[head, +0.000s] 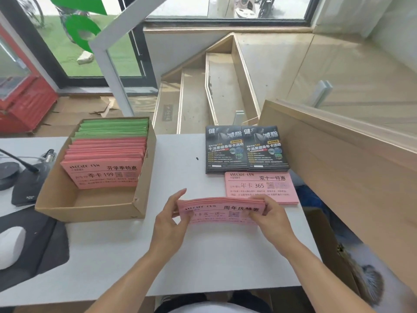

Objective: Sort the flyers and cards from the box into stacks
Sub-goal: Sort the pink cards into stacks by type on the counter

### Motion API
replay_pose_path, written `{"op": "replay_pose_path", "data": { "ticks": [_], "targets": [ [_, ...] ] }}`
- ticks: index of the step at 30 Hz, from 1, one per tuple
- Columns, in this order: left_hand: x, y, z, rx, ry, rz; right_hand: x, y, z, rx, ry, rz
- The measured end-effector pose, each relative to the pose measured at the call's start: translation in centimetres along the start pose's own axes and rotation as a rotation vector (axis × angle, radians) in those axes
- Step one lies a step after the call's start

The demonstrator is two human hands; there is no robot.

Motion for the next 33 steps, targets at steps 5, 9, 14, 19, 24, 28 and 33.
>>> {"op": "replay_pose_path", "data": {
  "ticks": [5,9,14,19,24,28,33],
  "targets": [
    [-0.1,0.7,0.3,0.026,0.026,0.026,1.2,-0.4,0.6,0.025,-0.026,0.022],
    [0.1,1.2,0.4,0.035,0.078,0.102,1.7,0.0,0.4,0.016,-0.042,-0.087],
    [1.8,2.9,2.1,-0.051,0.11,0.131,0.2,-1.4,1.3,0.074,-0.075,-0.152],
    [5.1,6.3,5.3,-0.096,0.036,0.094,-0.4,-5.3,3.3,0.317,-0.09,-0.132],
    [7.6,10.1,7.5,-0.166,0.016,0.136,-0.3,-7.4,5.3,0.437,-0.094,-0.334],
    [7.1,11.3,8.6,-0.186,-0.061,0.169,0.9,-7.7,6.5,0.425,-0.044,-0.515],
    [4.7,11.3,8.5,-0.248,-0.191,0.183,2.2,-8.0,6.9,0.419,0.002,-0.683]
  ]
}}
Point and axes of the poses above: each hand's wrist, its own z-axis towards the middle knuckle, its own y-axis out of the palm, x = y × z, the point moved 4 cm from there along z, towards the middle knuckle, and after that the axes turned 8 degrees about -y, right-handed, at the moved point
